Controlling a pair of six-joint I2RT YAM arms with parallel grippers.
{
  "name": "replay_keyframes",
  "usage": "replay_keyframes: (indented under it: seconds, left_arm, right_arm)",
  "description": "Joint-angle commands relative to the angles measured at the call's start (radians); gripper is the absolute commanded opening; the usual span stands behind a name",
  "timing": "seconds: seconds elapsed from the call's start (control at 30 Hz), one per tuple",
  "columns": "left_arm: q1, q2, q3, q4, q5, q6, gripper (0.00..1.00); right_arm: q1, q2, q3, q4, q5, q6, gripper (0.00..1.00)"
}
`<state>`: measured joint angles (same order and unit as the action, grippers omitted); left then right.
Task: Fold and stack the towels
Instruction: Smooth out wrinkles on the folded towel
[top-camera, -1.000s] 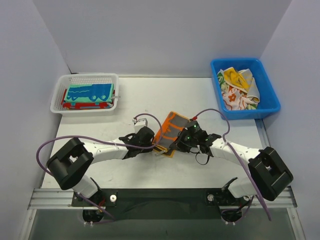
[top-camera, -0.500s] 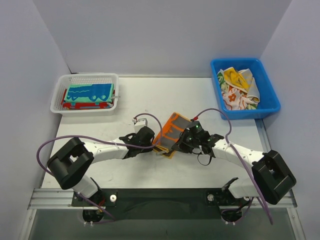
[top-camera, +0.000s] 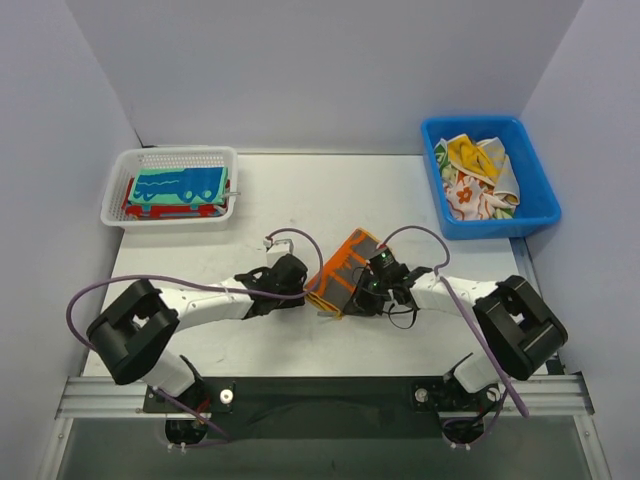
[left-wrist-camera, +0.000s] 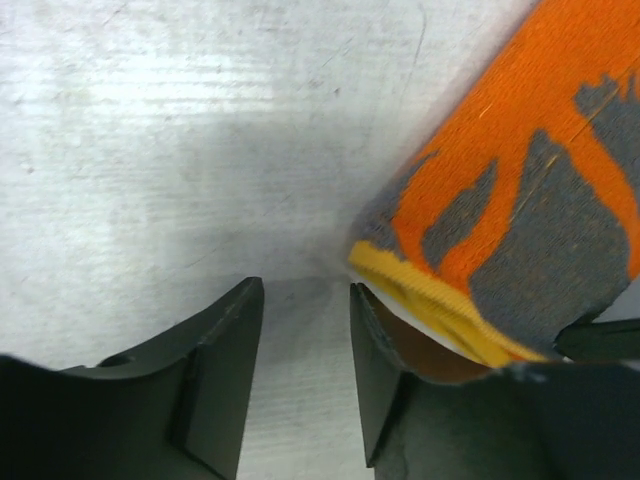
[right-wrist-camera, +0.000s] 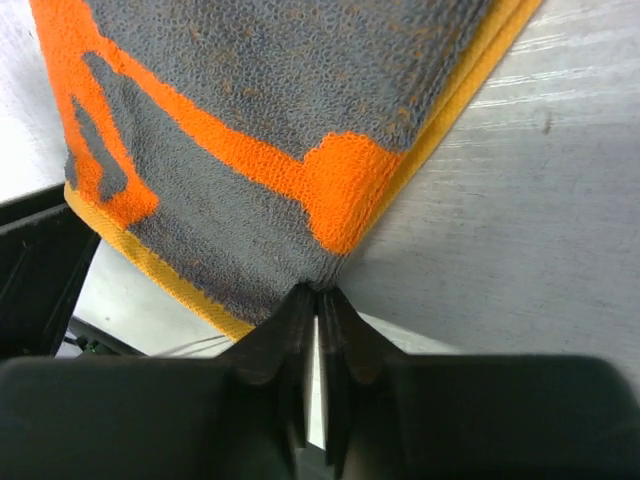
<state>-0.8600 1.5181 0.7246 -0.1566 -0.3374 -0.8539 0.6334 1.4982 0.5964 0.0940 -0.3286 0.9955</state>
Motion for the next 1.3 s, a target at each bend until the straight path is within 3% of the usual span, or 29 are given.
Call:
replay_keyframes:
  seconds: [0.0, 0.1, 0.23, 0.4, 0.47, 0.67, 0.8, 1.0, 1.1, 1.27]
  left_arm:
    - [-0.002, -0.099, 0.002, -0.115, -0.032, 0.027, 0.52]
    - [-0.002, -0.182, 0.016, -0.165, -0.048, 0.036, 0.59]
    - [-0.007, -0.269, 0.050, -0.222, -0.042, 0.035, 0.63]
    - [-0.022, -0.248, 0.131, -0.183, 0.032, 0.038, 0.61]
    - [-0.028, -0.207, 0.173, -0.118, 0.092, 0.047, 0.56]
    - [-0.051, -0.004, 0.254, -0.006, 0.219, 0.090, 0.47]
    - [-0.050, 0.115, 0.266, -0.037, 0.281, 0.098, 0.44]
    - [-0.033, 0.148, 0.191, -0.075, 0.284, 0.096, 0.43]
    - [0.018, 0.148, 0.135, -0.061, 0.307, 0.093, 0.43]
    - [0.114, 0.151, 0.120, -0.049, 0.333, 0.186, 0.44]
  right_arm:
    - [-0.001, 0.008, 0.009, -0.062, 0.016, -0.026, 0.13]
    - [0.005, -0.055, 0.020, -0.083, 0.034, -0.043, 0.25]
    - [0.008, -0.177, 0.063, -0.193, 0.098, -0.103, 0.33]
    - [-0.058, -0.250, 0.089, -0.192, 0.137, -0.162, 0.31]
    - [-0.116, -0.243, 0.086, -0.125, 0.111, -0.169, 0.28]
    - [-0.245, -0.124, 0.095, 0.169, 0.005, -0.191, 0.22]
    - [-0.307, 0.005, 0.138, 0.326, 0.007, -0.209, 0.22]
    - [-0.379, 0.189, 0.066, 0.557, 0.019, -0.137, 0.22]
    - [-0.412, 0.235, 0.004, 0.614, 0.033, -0.103, 0.22]
    - [-0.426, 0.189, -0.059, 0.564, 0.056, -0.103, 0.23]
